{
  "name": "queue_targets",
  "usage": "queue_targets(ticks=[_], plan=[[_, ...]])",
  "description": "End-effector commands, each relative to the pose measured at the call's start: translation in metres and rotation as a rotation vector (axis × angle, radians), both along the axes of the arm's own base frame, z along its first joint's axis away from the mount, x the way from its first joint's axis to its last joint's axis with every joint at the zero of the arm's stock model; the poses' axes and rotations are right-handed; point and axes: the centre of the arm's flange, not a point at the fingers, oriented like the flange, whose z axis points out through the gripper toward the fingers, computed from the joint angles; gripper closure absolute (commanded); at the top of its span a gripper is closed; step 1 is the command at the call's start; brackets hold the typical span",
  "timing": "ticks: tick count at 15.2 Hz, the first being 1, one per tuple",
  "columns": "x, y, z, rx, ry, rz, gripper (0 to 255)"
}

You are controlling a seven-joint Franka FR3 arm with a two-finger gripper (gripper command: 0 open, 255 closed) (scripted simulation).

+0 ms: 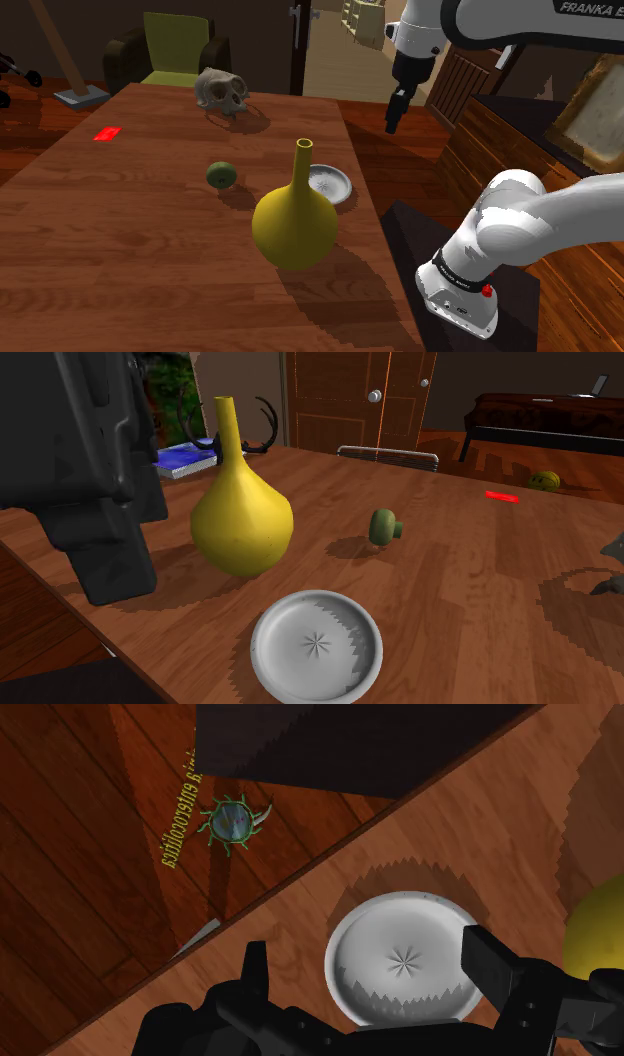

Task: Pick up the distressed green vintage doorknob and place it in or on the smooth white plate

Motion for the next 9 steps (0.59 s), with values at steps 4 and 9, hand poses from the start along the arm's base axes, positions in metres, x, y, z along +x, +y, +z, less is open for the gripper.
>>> queue_targets(ticks=[4,9], plan=[[0.034,0.020,-0.011,-0.011,0.013,0.040,0],[0.089,0.056,-0.032,-0.028,0.034,0.107,0]])
